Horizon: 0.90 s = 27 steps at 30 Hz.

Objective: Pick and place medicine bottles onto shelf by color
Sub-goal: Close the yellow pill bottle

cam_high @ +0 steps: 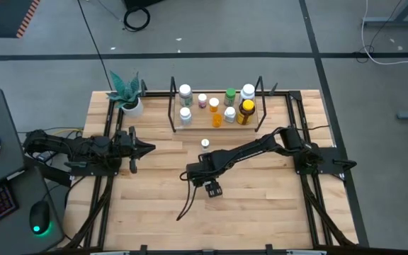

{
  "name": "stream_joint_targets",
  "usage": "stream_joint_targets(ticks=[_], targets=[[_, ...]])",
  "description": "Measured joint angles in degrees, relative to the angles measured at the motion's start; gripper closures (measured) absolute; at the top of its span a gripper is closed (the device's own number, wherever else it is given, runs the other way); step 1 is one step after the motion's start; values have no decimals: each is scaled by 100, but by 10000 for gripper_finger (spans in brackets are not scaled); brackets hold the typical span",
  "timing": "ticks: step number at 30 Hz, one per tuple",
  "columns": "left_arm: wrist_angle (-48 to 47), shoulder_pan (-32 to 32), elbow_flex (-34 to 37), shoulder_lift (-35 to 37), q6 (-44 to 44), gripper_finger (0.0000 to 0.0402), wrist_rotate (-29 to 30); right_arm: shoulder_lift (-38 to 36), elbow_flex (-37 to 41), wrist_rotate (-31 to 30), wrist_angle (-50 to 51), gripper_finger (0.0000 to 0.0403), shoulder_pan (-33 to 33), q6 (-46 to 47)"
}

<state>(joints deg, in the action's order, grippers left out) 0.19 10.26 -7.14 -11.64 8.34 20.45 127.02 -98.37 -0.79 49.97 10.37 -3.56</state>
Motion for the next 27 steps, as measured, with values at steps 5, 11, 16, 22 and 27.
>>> stream_joint_targets(ticks=[5,11,16,22,27], targets=[[25,0,0,-8,0,375,6,48,-2,16,-26,131,-44,-11],[23,0,0,3,0,378,4,48,0,-113,18,141,-115,-15],[24,-1,0,3,0,370,4,48,0,-111,-36,146,-118,-59],[21,-2,0,3,0,366,4,48,0,75,-31,138,-190,31],[23,-1,0,3,0,373,4,48,0,78,-18,113,-234,33]])
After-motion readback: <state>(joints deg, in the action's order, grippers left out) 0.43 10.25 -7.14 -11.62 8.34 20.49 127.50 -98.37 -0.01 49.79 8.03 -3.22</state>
